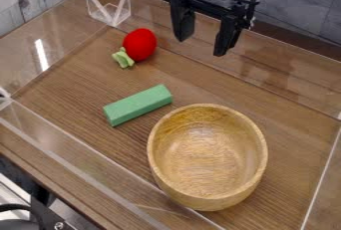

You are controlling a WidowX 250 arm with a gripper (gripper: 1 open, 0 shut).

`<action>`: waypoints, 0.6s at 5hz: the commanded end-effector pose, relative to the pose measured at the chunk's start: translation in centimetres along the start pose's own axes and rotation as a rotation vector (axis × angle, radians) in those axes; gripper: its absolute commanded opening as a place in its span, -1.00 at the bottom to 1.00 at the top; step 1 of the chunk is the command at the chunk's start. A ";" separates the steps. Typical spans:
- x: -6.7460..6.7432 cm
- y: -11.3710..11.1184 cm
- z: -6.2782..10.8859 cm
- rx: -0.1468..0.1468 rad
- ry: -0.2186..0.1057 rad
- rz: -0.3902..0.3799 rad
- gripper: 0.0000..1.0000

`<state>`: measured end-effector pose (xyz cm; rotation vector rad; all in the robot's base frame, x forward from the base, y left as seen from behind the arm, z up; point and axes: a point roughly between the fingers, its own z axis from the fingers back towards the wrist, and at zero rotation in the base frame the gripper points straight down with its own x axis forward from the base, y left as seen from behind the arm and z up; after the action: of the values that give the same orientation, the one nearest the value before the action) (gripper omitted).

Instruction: Move the red fruit to the right

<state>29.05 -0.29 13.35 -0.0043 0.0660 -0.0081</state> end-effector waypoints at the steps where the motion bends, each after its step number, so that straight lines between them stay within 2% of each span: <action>1: -0.3 2.1 -0.7 -0.002 -0.002 0.038 1.00; 2: -0.1 6.5 -1.1 0.003 -0.034 0.086 1.00; 3: 1.7 9.6 -1.2 -0.005 -0.071 0.124 1.00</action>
<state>29.69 9.11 10.18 -0.0211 0.0628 0.1293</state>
